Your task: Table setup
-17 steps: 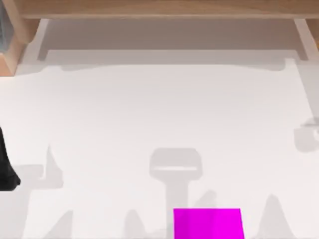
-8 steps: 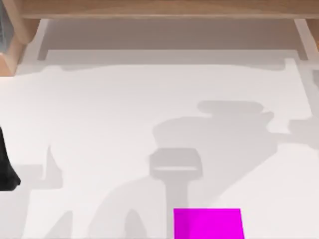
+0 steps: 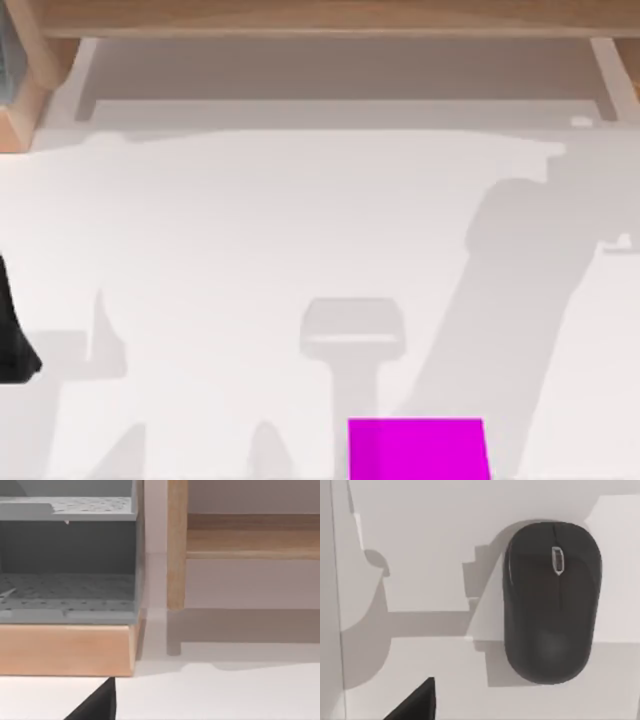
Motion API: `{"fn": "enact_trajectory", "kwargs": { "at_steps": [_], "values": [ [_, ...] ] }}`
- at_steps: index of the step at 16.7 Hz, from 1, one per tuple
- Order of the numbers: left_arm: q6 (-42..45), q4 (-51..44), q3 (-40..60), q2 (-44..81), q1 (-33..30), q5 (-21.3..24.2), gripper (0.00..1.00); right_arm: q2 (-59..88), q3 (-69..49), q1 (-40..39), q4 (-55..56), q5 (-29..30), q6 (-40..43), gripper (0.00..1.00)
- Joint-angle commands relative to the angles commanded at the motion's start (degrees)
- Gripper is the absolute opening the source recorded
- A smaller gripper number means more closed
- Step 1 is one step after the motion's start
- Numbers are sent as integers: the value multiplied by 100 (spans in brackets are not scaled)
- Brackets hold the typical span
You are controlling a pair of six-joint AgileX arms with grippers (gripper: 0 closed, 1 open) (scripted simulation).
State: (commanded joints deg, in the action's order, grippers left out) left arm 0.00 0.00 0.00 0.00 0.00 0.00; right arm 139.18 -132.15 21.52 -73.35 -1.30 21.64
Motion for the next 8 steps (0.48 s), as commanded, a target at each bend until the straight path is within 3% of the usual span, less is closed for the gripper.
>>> {"fn": "enact_trajectory", "kwargs": {
  "at_steps": [4,8],
  "values": [
    [0,0,0,0,0,0,100,878,-923,-4,-443,-35,175,100],
    [0,0,0,0,0,0,100,996,-1068,-12,-498,-43,198,100]
  ]
}}
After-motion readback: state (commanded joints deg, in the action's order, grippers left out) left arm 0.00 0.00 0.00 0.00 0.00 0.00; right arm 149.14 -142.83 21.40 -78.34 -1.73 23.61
